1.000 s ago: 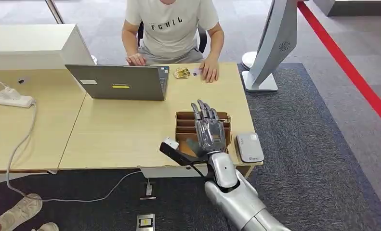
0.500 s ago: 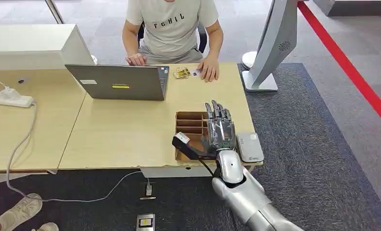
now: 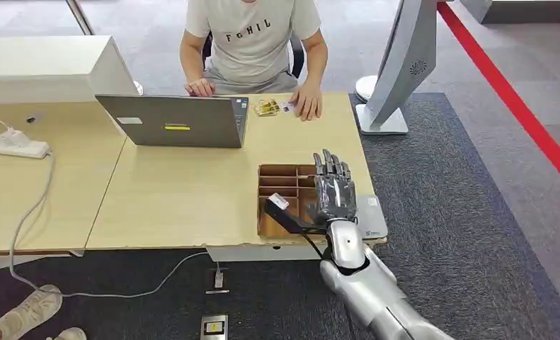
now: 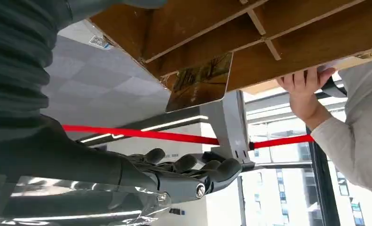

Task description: Pass the card to the sensor for recognition and then transmit it.

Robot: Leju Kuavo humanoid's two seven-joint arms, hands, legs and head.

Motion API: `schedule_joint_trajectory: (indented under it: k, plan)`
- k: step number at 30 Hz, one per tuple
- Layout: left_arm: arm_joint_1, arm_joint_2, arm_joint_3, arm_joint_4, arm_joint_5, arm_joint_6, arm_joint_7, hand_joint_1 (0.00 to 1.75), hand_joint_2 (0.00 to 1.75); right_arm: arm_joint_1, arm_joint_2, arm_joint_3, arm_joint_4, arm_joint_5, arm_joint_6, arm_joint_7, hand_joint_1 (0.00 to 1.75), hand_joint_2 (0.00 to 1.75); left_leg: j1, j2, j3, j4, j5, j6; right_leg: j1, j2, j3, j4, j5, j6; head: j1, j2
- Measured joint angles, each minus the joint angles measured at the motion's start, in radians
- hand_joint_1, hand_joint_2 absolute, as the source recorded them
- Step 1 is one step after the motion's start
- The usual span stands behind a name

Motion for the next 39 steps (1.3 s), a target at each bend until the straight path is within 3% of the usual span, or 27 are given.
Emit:
schedule_joint_trajectory:
  k: [13,17,27,29,30,31,39]
  plan:
    - [0.000,0.000,0.000,0.000,0.000,-0.001,-0.002,0.00,1.75,0.001,-0.010,0.000,0.000,0.010,0.001,0.013,0.05,1.75,0.000,0.000,0.000,0.000,0.000,0.000,0.000,0.000,0.000,0.000,0.000,0.000,0.000,0.000]
    - [0.000,0.000,0.000,0.000,-0.001,-0.001,-0.002,0.00,1.75,0.001,-0.011,0.000,0.000,0.010,0.001,0.013,0.38,1.75,0.000,0.000,0.000,0.000,0.000,0.000,0.000,0.000,0.000,0.000,0.000,0.000,0.000,0.000]
    - [0.000,0.000,0.000,0.000,-0.003,-0.001,-0.002,0.00,1.75,0.001,-0.012,0.000,0.000,0.010,0.000,0.009,0.42,1.75,0.000,0.000,0.000,0.000,0.000,0.000,0.000,0.000,0.000,0.000,0.000,0.000,0.000,0.000]
    - [0.000,0.000,0.000,0.000,-0.003,0.002,0.001,0.00,1.75,0.001,-0.004,0.002,0.000,0.010,-0.002,-0.015,0.70,1.75,0.000,0.000,0.000,0.000,0.000,0.000,0.000,0.000,0.000,0.000,0.000,0.000,0.000,0.000]
    - [0.000,0.000,0.000,0.000,-0.003,0.004,0.003,0.00,1.75,0.001,0.002,0.002,0.002,0.008,-0.005,-0.027,1.52,1.75,0.000,0.000,0.000,0.000,0.000,0.000,0.000,0.000,0.000,0.000,0.000,0.000,0.000,0.000]
    - [0.000,0.000,0.000,0.000,-0.003,0.005,0.004,0.00,1.75,0.001,0.004,0.002,0.003,0.008,-0.006,-0.031,1.59,1.75,0.000,0.000,0.000,0.000,0.000,0.000,0.000,0.000,0.000,0.000,0.000,0.000,0.000,0.000]
    - [0.000,-0.002,0.000,0.000,-0.003,0.020,0.006,0.00,1.75,-0.011,0.022,0.002,0.021,0.007,-0.008,-0.037,1.59,1.75,0.000,0.000,0.000,0.000,0.000,0.000,0.000,0.000,0.000,0.000,0.000,0.000,0.000,0.000]
